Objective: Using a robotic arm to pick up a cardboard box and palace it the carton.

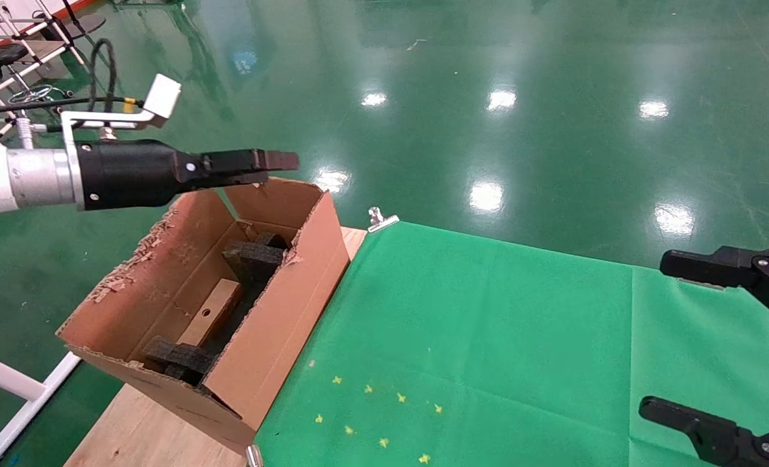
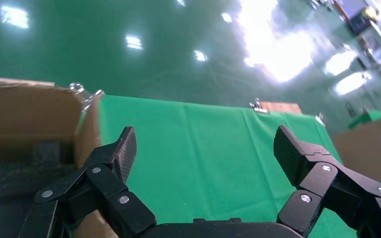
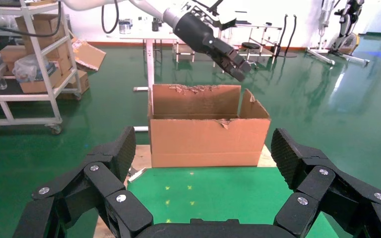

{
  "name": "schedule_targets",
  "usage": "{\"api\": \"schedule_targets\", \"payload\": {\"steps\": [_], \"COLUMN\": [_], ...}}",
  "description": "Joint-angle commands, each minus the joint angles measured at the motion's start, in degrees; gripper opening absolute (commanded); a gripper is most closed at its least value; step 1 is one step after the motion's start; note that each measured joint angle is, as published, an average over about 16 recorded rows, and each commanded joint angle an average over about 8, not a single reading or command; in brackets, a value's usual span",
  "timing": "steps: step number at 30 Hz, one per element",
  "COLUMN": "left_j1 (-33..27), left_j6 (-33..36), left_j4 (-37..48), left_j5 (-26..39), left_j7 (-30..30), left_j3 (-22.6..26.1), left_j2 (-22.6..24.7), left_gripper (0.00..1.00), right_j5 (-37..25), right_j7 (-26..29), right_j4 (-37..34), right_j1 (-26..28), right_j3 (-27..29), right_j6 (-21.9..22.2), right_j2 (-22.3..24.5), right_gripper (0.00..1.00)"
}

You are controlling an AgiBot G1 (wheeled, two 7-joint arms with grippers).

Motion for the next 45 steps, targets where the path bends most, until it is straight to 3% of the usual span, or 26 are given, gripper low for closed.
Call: {"api": "schedule_targets", "payload": {"steps": [1, 45], "left_j1": [0.93, 31.07], "left_j6": [0.12, 2.39], "left_j4": [-1.35, -45.07], "left_j5": [-0.83, -26.48], "left_j7": [0.74, 24.96], "left_j3": [-0.41, -13.28], "left_j2": [-0.08, -2.59], "left_gripper": [1.00, 1.00], "right_j5": [0.00, 0.01], "right_j7": [0.00, -0.01], "right_j4": [0.00, 0.00], "right_j1": [0.00, 0.01], "right_j3": [0.00, -0.02], "right_j6": [0.00, 0.01], "right_j2": [0.00, 0.01], "right_gripper": [1.00, 1.00]}}
